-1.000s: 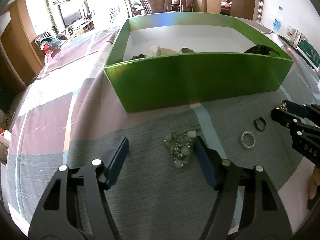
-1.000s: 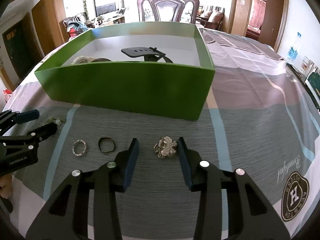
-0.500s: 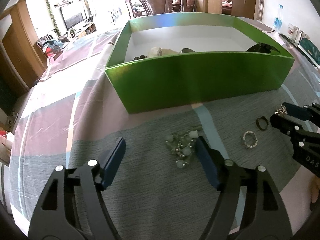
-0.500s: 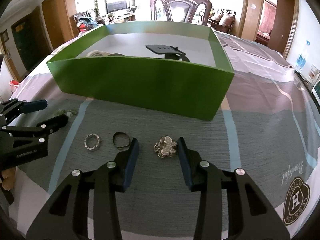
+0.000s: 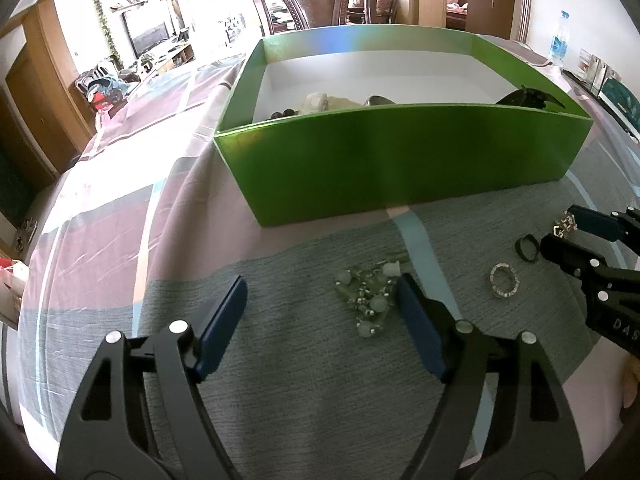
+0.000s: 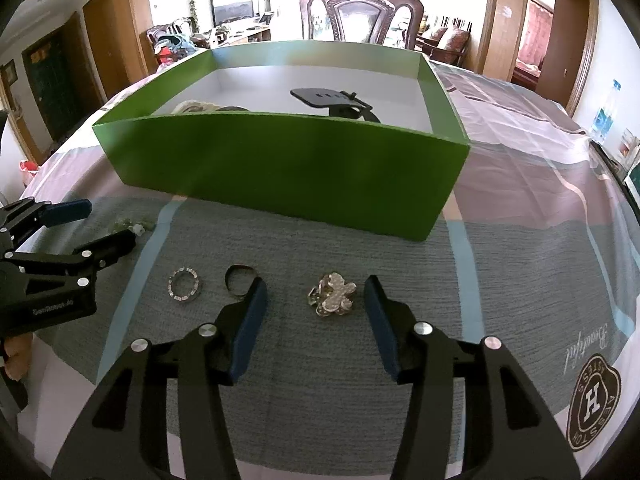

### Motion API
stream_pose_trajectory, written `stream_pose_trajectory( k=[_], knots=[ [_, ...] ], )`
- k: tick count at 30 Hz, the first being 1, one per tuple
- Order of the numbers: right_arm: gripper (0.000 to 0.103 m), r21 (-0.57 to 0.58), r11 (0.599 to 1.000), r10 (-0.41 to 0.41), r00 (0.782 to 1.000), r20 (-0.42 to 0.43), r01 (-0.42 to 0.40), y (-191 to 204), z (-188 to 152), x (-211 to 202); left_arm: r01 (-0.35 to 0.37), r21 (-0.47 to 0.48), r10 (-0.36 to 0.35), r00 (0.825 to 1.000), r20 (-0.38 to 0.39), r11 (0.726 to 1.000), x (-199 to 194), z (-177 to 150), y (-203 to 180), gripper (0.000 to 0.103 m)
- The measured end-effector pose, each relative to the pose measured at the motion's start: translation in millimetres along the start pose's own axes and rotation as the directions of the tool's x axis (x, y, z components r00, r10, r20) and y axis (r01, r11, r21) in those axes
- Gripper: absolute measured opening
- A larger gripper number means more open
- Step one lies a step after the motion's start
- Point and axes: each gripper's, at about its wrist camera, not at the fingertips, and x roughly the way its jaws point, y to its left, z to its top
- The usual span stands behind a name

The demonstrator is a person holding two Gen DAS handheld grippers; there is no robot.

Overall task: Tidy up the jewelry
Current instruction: 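Close the left tool on the crystal bead bracelet while the right tool closes on the flower charm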

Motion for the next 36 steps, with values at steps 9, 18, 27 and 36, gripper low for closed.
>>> stream_pose_trajectory(
  k=[9, 18, 27, 36],
  knots=[
    [0.045, 0.016, 1.0, -0.02, 1.0, 0.002, 0.02, -3.0, 1.4, 1.4, 0.011, -0.011, -0.011, 1.0, -0.003, 1.0, 0.2, 0.1, 1.4, 0.075],
    [0.031, 0.033, 0.999, -0.031, 0.999, 0.008, 0.031, -5.8, 1.6, 0.5, 0.066, 0.002, -0.066, 0.998, 0.005, 0.998, -2.2, -1.0, -4.6, 0.047],
    [0.026, 0.05, 0.998, -0.048, 0.999, 0.009, 0.048, -8.5, 1.2, -0.2, 0.074, -0.05, -0.074, 0.997, 0.004, 0.996, -1.0, 0.3, -0.1, 0.029],
    [0.026, 0.047, 0.997, -0.055, 0.998, 0.008, 0.054, -6.6, 0.7, -0.5, 0.056, -0.038, -0.056, 0.998, 0.01, 0.998, -2.2, -0.3, -1.2, 0.029]
  ],
)
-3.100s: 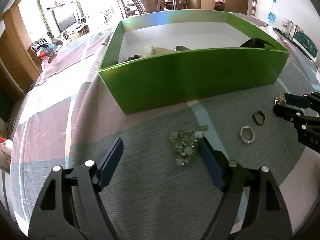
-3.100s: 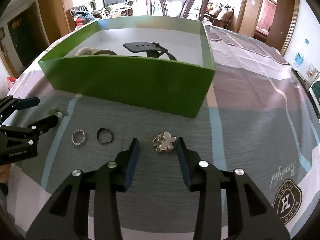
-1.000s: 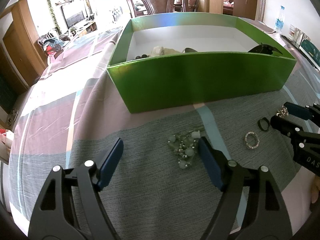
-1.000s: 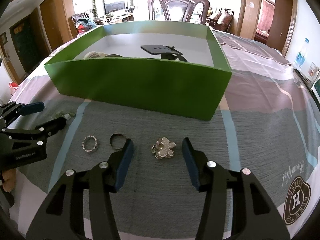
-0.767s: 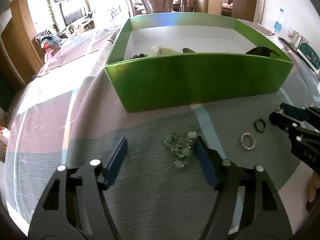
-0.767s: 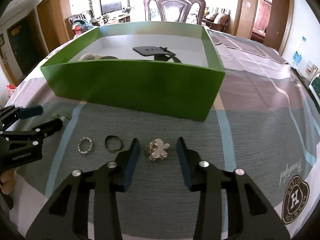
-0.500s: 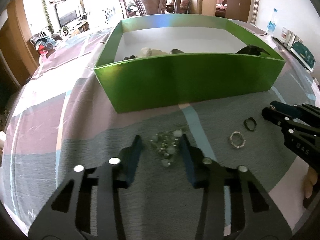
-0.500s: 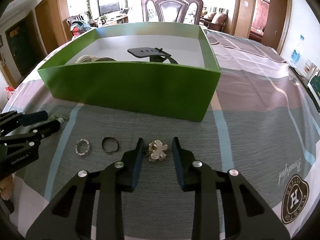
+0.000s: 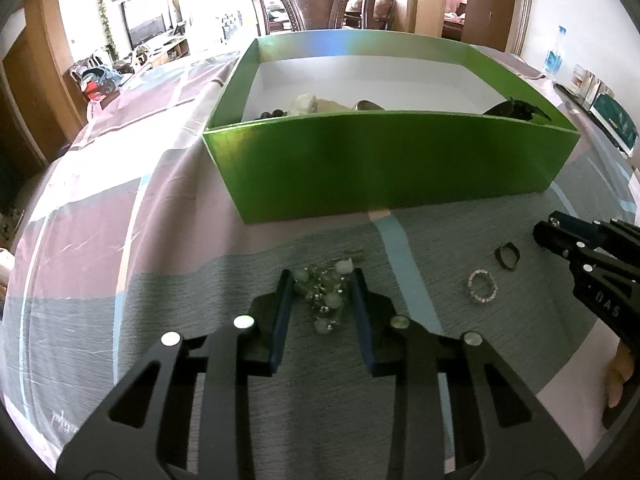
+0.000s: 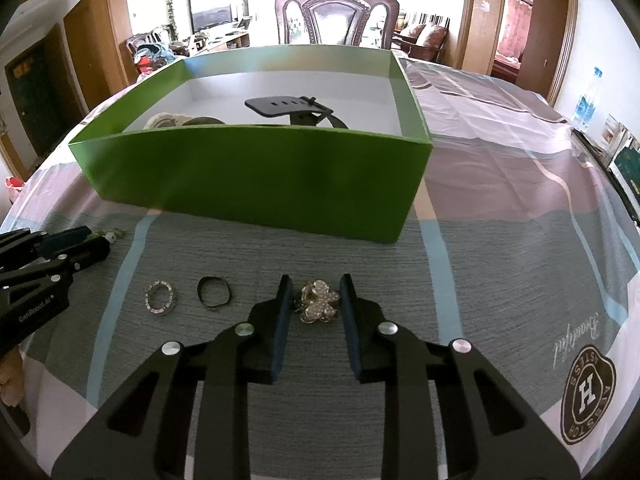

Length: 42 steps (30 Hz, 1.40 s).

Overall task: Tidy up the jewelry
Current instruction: 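Close the left tool on the crystal bead bracelet while the right tool closes on the flower charm, then carry the crystal bracelet and flower charm into the green box and open both tools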

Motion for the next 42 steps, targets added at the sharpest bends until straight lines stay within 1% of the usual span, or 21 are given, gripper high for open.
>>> stream_pose_trajectory(
  k=[4, 7, 9, 12, 14, 15, 16, 19, 22, 24, 25, 29, 35, 42],
  knots=[
    [0.028, 0.002, 1.0, -0.007, 1.0, 0.0, 0.007, -0.7, -0.2, -0.3, -0.006, 0.002, 0.006, 1.0, 0.001, 1.0, -0.3, -0.5, -0.2, 0.031],
    [0.032, 0.016, 1.0, -0.009, 1.0, -0.002, 0.009, -3.8, -0.8, -0.7, -0.01, -0.005, 0.01, 1.0, 0.0, 1.0, 0.4, -0.1, 1.6, 0.035],
    [0.034, 0.025, 1.0, 0.004, 1.0, -0.005, -0.004, -5.7, -0.6, -0.8, -0.009, -0.011, 0.009, 1.0, -0.002, 1.0, 0.7, 0.2, 3.3, 0.036],
    [0.034, 0.015, 1.0, 0.0, 1.0, -0.001, 0.0, -3.9, -1.0, -1.4, -0.003, -0.014, 0.003, 1.0, -0.005, 1.0, 0.9, 0.2, 4.6, 0.036],
    [0.034, 0.009, 1.0, 0.009, 1.0, -0.002, -0.009, -3.0, -1.9, -2.0, 0.005, -0.014, -0.005, 1.0, -0.006, 1.0, 0.9, 0.3, 5.1, 0.033],
    [0.028, 0.005, 1.0, 0.013, 1.0, -0.001, -0.013, -2.8, -2.5, -2.4, 0.016, -0.013, -0.016, 1.0, -0.007, 1.0, 0.7, 0.3, 5.0, 0.029],
    [0.026, -0.002, 1.0, 0.014, 1.0, 0.0, -0.014, -2.2, -2.6, -2.7, 0.02, -0.009, -0.02, 1.0, -0.007, 1.0, 0.3, 0.0, 4.5, 0.027],
    [0.025, -0.008, 1.0, 0.021, 1.0, -0.002, -0.021, -0.8, -1.7, -2.2, 0.023, 0.001, -0.023, 1.0, -0.005, 1.0, -0.1, -0.4, 2.9, 0.022],
    [0.024, -0.003, 1.0, 0.031, 0.999, -0.005, -0.031, -1.9, -1.1, -2.4, 0.025, 0.001, -0.025, 1.0, -0.005, 1.0, -0.4, -0.7, 2.6, 0.02],
    [0.022, 0.001, 0.999, 0.036, 0.999, 0.0, -0.036, -2.7, -0.4, -3.7, 0.025, -0.004, -0.025, 1.0, -0.006, 1.0, -0.5, -0.6, 3.3, 0.019],
    [0.021, 0.004, 0.999, 0.04, 0.999, 0.002, -0.04, -3.1, 0.4, -4.1, 0.024, -0.009, -0.024, 1.0, -0.008, 1.0, -0.6, -0.5, 3.9, 0.016],
    [0.021, 0.017, 0.999, 0.045, 0.999, 0.002, -0.045, -5.6, 2.9, -4.7, 0.022, -0.036, -0.023, 1.0, -0.012, 0.999, -1.0, 0.8, 8.9, 0.015],
    [0.021, 0.024, 0.998, 0.05, 0.998, 0.028, -0.05, -7.1, 4.1, -9.7, 0.02, -0.043, -0.02, 1.0, -0.007, 0.999, -0.8, 1.8, 10.6, 0.014],
    [0.021, 0.026, 0.999, 0.043, 0.999, 0.009, -0.043, -4.8, 2.4, -7.9, 0.014, -0.036, -0.015, 1.0, -0.004, 0.999, -1.1, 1.9, 10.7, 0.013]
  ],
)
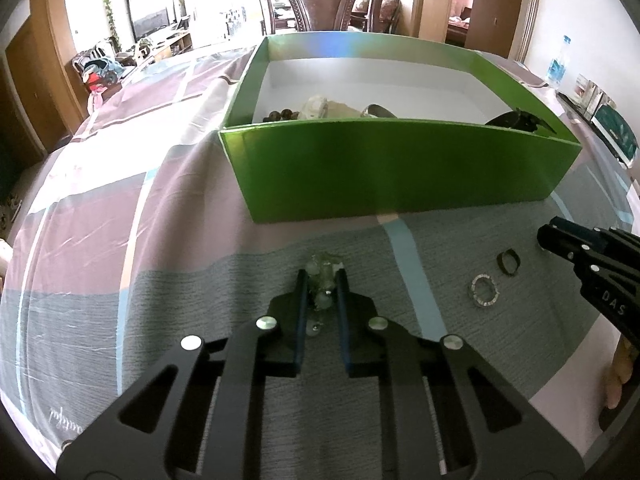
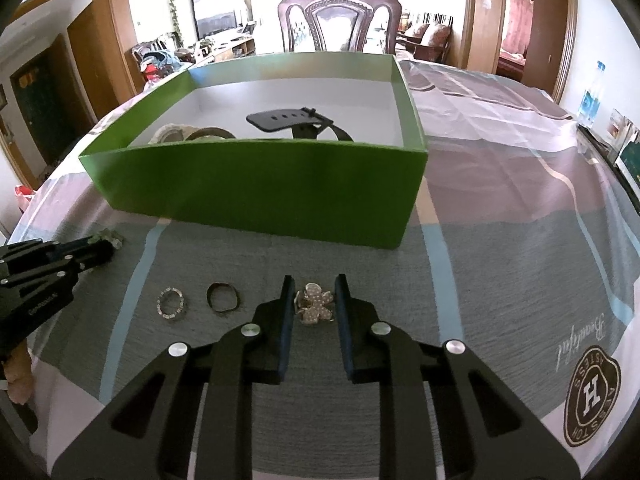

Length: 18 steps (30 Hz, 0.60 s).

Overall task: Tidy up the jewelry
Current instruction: 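Carry the crystal bracelet and flower charm into the green box and open both tools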

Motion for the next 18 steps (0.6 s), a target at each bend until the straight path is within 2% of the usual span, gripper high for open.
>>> stream_pose_trajectory(
  k=[18],
  knots=[
    [0.021, -0.009, 1.0, -0.018, 1.0, 0.006, 0.018, 4.0, -0.7, -1.6, -0.009, 0.009, 0.009, 1.0, 0.004, 1.0, -0.8, -0.9, -0.9, 0.013]
  ],
)
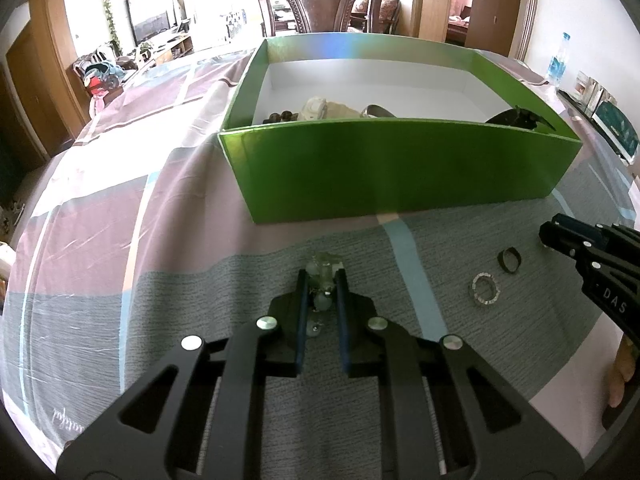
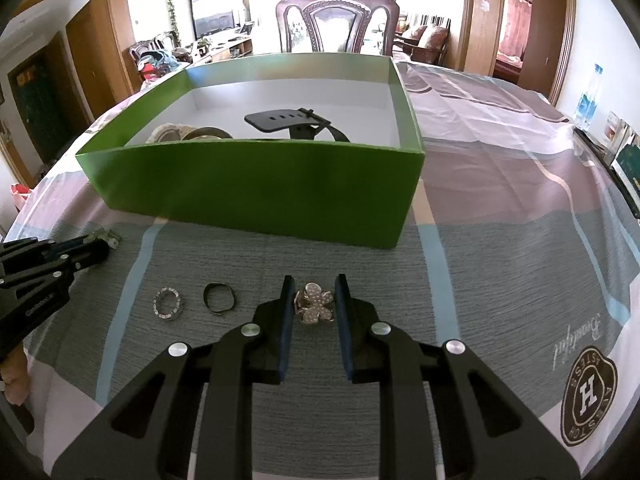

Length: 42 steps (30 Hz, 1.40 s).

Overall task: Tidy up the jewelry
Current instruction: 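Carry the crystal bracelet and flower charm into the green box and open both tools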

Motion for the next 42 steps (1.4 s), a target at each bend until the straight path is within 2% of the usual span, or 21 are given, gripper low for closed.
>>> stream_pose_trajectory(
  k=[13, 20, 24, 28, 34, 38, 42],
  knots=[
    [0.021, -0.011, 1.0, -0.002, 1.0, -0.006, 0.002, 1.7, -0.1, 1.7, 0.0, 0.003, 0.0, 1.0, 0.001, 1.0, -0.2, -0.3, -0.4, 0.013],
    [0.021, 0.005, 1.0, 0.025, 0.999, 0.025, -0.025, -0.7, 3.6, -10.9, 0.006, -0.021, -0.006, 1.0, 0.01, 1.0, -7.9, 2.9, 3.0, 0.012],
    [0.021, 0.017, 0.997, 0.072, 0.996, 0.052, -0.073, 0.8, 15.3, -31.2, 0.0, -0.027, 0.002, 0.996, 0.084, 1.0, -41.7, 15.8, 7.8, 0.012],
    [0.021, -0.01, 0.994, 0.112, 0.988, 0.103, -0.112, 2.5, 41.7, -59.6, -0.012, -0.005, 0.013, 0.989, 0.149, 1.0, -73.9, 33.6, 10.3, 0.012],
    [0.021, -0.075, 0.995, 0.079, 0.98, 0.184, -0.066, 7.7, 90.1, -76.9, -0.048, 0.02, 0.042, 0.971, 0.234, 0.999, -100.7, 74.7, 11.9, 0.012],
    [0.021, -0.091, 0.994, 0.074, 0.978, 0.195, -0.057, 10.6, 119.2, -62.5, -0.05, 0.027, 0.041, 0.965, 0.26, 0.998, -98.6, 99.8, 9.1, 0.012],
    [0.021, -0.035, 0.993, 0.117, 0.985, 0.128, -0.114, 5.4, 135.6, -23.3, -0.019, 0.003, 0.018, 0.977, 0.214, 1.0, -71.4, 121.3, 10.5, 0.012]
  ],
)
